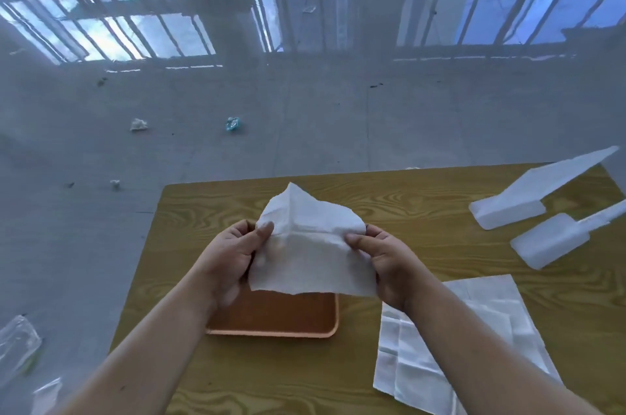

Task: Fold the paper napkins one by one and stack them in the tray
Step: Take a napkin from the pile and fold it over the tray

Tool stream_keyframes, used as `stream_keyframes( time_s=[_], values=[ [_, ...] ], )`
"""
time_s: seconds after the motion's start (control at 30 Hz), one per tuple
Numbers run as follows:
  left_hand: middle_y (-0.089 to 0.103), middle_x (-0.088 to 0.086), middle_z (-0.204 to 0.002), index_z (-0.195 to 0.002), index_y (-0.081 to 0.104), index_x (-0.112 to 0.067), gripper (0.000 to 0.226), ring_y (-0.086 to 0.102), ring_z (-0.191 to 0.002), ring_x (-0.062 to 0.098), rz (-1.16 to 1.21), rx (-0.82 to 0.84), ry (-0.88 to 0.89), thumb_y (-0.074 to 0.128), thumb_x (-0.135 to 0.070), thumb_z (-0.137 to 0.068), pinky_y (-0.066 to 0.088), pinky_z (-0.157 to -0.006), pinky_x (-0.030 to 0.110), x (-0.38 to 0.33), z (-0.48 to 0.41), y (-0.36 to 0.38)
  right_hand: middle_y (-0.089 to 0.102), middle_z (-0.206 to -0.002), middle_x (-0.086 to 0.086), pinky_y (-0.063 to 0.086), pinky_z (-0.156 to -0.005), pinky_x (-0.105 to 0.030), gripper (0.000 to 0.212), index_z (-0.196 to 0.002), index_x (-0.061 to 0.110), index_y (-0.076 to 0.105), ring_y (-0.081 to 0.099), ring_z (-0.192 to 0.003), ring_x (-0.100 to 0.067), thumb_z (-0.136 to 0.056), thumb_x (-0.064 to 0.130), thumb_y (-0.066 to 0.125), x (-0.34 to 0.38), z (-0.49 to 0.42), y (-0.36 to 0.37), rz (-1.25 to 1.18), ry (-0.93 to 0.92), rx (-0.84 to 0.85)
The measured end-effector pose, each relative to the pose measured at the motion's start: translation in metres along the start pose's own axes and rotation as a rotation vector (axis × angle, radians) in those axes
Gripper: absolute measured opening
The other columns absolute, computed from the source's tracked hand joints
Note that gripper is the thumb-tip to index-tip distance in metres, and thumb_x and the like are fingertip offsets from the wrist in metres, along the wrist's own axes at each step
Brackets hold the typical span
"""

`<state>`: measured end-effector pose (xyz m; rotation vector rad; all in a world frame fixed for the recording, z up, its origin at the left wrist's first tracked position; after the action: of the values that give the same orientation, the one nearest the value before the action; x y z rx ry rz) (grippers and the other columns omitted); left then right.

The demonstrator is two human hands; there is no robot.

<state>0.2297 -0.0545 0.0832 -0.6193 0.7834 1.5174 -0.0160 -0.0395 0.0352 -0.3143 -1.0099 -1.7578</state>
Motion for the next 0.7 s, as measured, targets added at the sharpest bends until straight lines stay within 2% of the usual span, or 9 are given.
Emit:
stream_keyframes(
  time_s=[0.03, 0.1, 0.2, 0.27, 0.4, 0.5, 0.57, 0.63, 0.7],
  values=[
    [0.076, 0.008, -0.084, -0.076, 0.075, -0.019, 0.020, 0.072, -0.065, 0.018, -0.012, -0.011, 0.000, 0.086, -0.036, -0.074, 0.057, -0.053, 0.029, 0.001, 0.001, -0.006, 0.079, -0.102, -0.012, 0.062, -0.065, -0.040, 0.018, -0.098, 0.018, 0.081, 0.076, -0.079, -0.024, -0.095, 0.008, 0.066, 0.006, -0.003, -0.001, 0.043, -0.009, -0.014],
    [0.080, 0.013, -0.097, -0.092, 0.081, -0.016, 0.024, 0.075, -0.075, 0.020, -0.020, -0.030, 0.012, 0.086, -0.032, -0.075, 0.059, -0.058, 0.030, 0.002, 0.003, -0.019, 0.079, -0.101, -0.014, 0.060, -0.063, -0.037, 0.022, -0.099, 0.016, 0.080, 0.074, -0.078, -0.024, -0.098, 0.006, 0.060, 0.015, -0.008, 0.003, 0.130, -0.026, -0.030],
    [0.078, 0.021, -0.112, -0.109, 0.079, -0.010, 0.022, 0.072, -0.088, 0.027, -0.060, -0.043, 0.031, 0.078, -0.023, -0.090, 0.059, -0.070, 0.038, 0.003, 0.002, -0.033, 0.077, -0.106, -0.016, 0.058, -0.065, -0.035, 0.026, -0.113, 0.011, 0.074, 0.071, -0.083, -0.026, -0.100, 0.004, 0.052, 0.022, -0.013, 0.011, 0.224, -0.052, -0.019],
    [0.077, 0.023, -0.114, -0.115, 0.076, -0.007, 0.019, 0.070, -0.092, 0.030, -0.094, -0.027, 0.040, 0.068, -0.014, -0.099, 0.058, -0.075, 0.040, 0.005, -0.002, -0.042, 0.078, -0.109, -0.015, 0.059, -0.066, -0.037, 0.031, -0.114, 0.013, 0.074, 0.073, -0.085, -0.027, -0.100, 0.001, 0.050, 0.024, -0.016, 0.020, 0.237, -0.079, 0.003],
    [0.080, 0.017, -0.105, -0.106, 0.081, -0.010, 0.027, 0.073, -0.087, 0.028, -0.168, 0.000, 0.107, 0.057, 0.001, -0.101, 0.060, -0.072, 0.038, -0.006, -0.007, -0.055, 0.080, -0.107, -0.015, 0.065, -0.075, -0.046, 0.044, -0.102, 0.015, 0.082, 0.077, -0.091, -0.031, -0.098, -0.009, 0.045, 0.028, -0.014, 0.034, 0.319, -0.164, 0.009],
    [0.079, 0.013, -0.090, -0.089, 0.083, -0.012, 0.039, 0.068, -0.080, 0.030, -0.327, -0.011, 0.151, 0.049, 0.006, -0.095, 0.055, -0.069, 0.037, -0.019, -0.007, -0.063, 0.081, -0.103, -0.012, 0.060, -0.088, -0.050, 0.054, -0.098, 0.014, 0.083, 0.074, -0.098, -0.037, -0.090, -0.016, 0.039, 0.030, -0.010, 0.041, 0.569, -0.259, -0.026],
    [0.080, 0.015, -0.099, -0.091, 0.084, -0.016, 0.040, 0.070, -0.088, 0.036, -0.373, -0.001, 0.177, 0.047, -0.002, -0.092, 0.057, -0.079, 0.043, -0.029, -0.009, -0.066, 0.081, -0.105, -0.004, 0.057, -0.094, -0.048, 0.059, -0.098, 0.018, 0.084, 0.073, -0.102, -0.034, -0.085, -0.017, 0.038, 0.032, -0.005, 0.044, 0.695, -0.294, -0.043],
    [0.080, 0.012, -0.108, -0.099, 0.084, -0.017, 0.037, 0.073, -0.102, 0.032, -0.381, 0.073, 0.202, 0.049, -0.024, -0.090, 0.056, -0.092, 0.047, -0.039, -0.006, -0.065, 0.081, -0.108, 0.003, 0.059, -0.090, -0.038, 0.060, -0.097, 0.020, 0.085, 0.074, -0.103, -0.023, -0.083, -0.015, 0.039, 0.035, -0.001, 0.046, 0.709, -0.303, -0.056],
    [0.080, 0.007, -0.106, -0.099, 0.084, -0.017, 0.041, 0.072, -0.104, 0.025, -0.372, 0.109, 0.241, 0.056, -0.043, -0.087, 0.054, -0.093, 0.039, -0.047, -0.003, -0.064, 0.081, -0.106, 0.003, 0.057, -0.083, -0.026, 0.050, -0.096, 0.018, 0.085, 0.074, -0.100, -0.016, -0.079, -0.007, 0.045, 0.037, 0.004, 0.050, 0.663, -0.288, -0.028]
  ],
)
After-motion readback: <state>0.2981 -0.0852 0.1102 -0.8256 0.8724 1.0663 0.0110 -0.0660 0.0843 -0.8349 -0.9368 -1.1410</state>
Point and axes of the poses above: each hand's wrist, its own z-axis away from the middle knuckle, its own y-axis out of the palm, x = y × z, the point moved 4 cm from there along -z, towards the middle knuckle
